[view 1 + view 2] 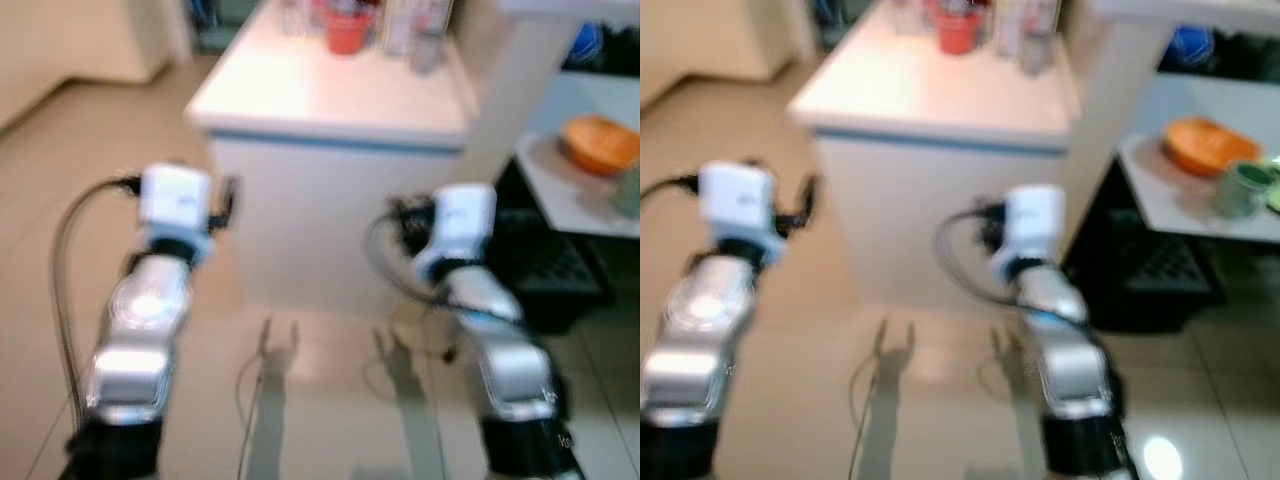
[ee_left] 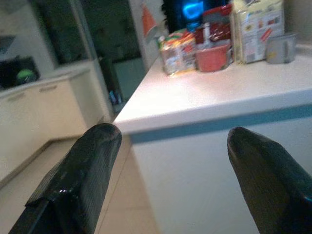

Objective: Setting the table

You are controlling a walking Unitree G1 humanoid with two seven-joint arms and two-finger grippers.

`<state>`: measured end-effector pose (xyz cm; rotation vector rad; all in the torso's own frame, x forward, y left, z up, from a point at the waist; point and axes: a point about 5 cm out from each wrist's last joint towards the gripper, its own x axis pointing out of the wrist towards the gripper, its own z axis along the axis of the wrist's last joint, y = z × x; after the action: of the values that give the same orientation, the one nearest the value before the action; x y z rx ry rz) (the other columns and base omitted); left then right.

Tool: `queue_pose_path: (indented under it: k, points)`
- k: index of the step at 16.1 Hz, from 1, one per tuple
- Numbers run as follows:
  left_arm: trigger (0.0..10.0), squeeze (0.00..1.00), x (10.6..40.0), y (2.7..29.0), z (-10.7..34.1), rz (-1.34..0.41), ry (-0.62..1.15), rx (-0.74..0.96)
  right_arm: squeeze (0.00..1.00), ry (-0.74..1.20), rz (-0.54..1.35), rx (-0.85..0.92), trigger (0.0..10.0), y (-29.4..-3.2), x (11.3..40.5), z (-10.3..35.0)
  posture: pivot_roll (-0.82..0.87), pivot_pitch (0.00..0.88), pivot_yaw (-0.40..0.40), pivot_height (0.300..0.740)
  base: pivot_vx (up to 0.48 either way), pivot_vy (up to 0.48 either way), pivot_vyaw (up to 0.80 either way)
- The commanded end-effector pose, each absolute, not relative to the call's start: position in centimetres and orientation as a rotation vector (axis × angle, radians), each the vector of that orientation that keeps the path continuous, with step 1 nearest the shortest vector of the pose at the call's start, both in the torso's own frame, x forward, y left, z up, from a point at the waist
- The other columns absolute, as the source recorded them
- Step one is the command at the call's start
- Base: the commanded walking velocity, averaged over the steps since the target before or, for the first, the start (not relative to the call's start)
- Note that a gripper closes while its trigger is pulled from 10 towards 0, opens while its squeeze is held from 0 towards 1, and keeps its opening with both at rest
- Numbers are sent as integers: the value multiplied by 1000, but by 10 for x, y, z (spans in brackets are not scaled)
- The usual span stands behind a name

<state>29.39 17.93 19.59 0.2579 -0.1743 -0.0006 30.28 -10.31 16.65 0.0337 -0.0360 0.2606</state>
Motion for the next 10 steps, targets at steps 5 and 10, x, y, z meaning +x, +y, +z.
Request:
queue_pose_path:
  k: [5,10]
  points:
    - [10000,0,298,170,205,-44,-199,244,0,-105,240,-2,10000,-111,311,181,40,0,-10,740,406,0,184]
    - [10000,0,297,175,204,-24,-201,251,0,-146,261,38,10000,-109,312,187,42,0,-28,740,409,0,186]
